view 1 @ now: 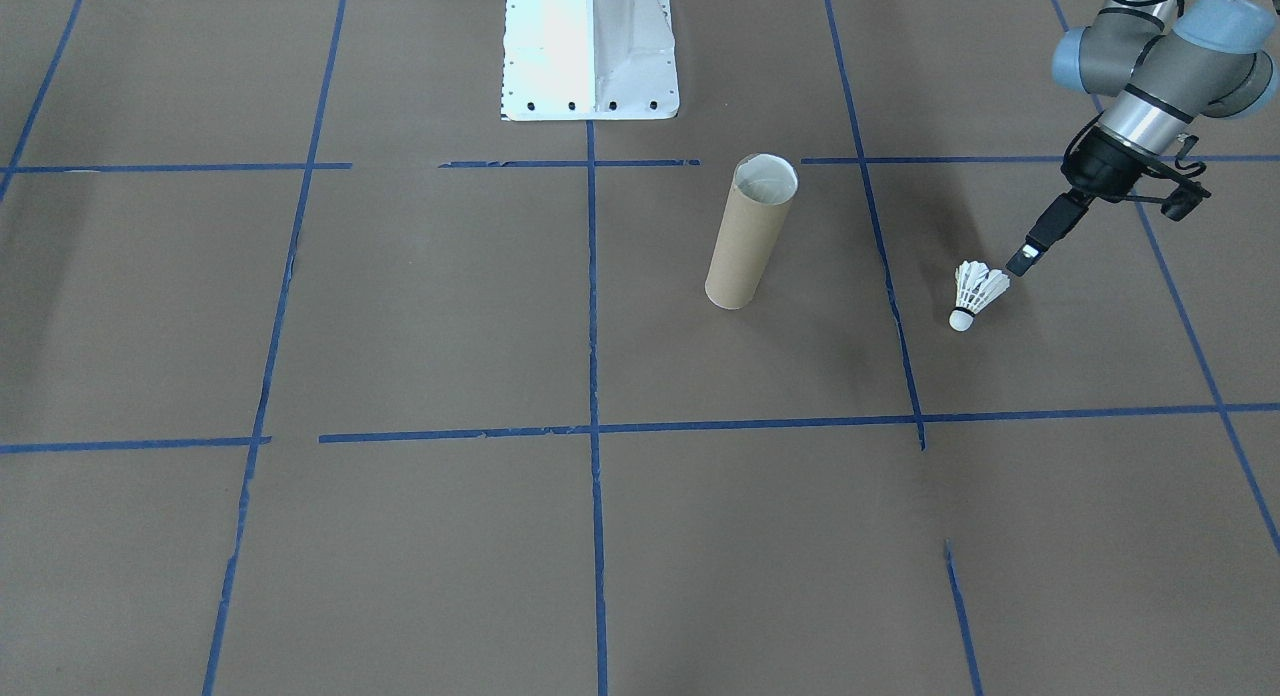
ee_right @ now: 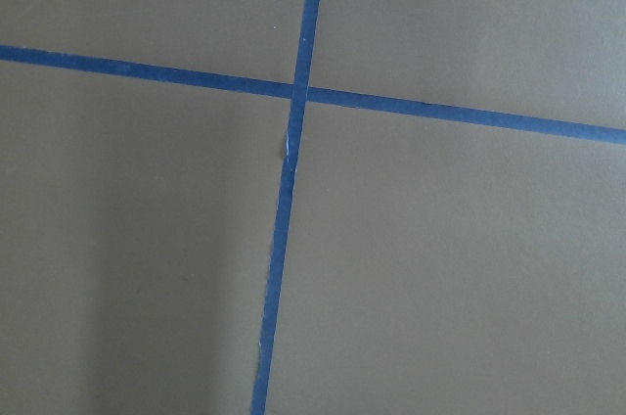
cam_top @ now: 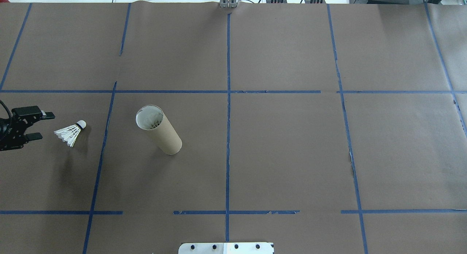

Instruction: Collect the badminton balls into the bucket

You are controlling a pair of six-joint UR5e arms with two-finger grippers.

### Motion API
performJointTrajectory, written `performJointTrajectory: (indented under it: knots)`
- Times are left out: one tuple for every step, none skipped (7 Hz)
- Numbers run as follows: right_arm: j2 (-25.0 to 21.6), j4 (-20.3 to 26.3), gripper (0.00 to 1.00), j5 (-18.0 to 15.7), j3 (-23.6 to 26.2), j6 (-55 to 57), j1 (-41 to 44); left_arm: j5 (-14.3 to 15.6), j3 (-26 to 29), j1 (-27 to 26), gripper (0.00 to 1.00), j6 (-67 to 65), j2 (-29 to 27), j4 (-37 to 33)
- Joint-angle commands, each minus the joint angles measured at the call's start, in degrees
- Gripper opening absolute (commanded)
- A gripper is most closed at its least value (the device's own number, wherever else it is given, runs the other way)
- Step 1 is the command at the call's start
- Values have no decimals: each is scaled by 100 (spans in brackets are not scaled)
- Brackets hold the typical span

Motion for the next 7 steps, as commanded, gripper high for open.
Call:
performJointTrajectory:
  knots:
    - [0, 0, 100, 0, 0, 1, 0, 488, 166, 473, 100, -483, -91, -69]
    - [0, 0, 100, 0, 0, 1, 0, 497, 167, 474, 89, -639, -100, -70]
    - [0, 0, 100, 0, 0, 1, 0, 497, 167, 474, 52, -841, -126, -70]
    - [0, 0, 100, 0, 0, 1, 0, 497, 159, 474, 14, -852, -127, -96]
    - [0, 0, 100, 0, 0, 1, 0, 497, 141, 474, 0, -869, -127, -96]
    - [0, 0, 100, 0, 0, 1, 0, 489, 141, 465, 0, -852, -127, -96]
    - [0, 0, 100, 0, 0, 1, 0, 454, 123, 456, 0, -817, -118, -96]
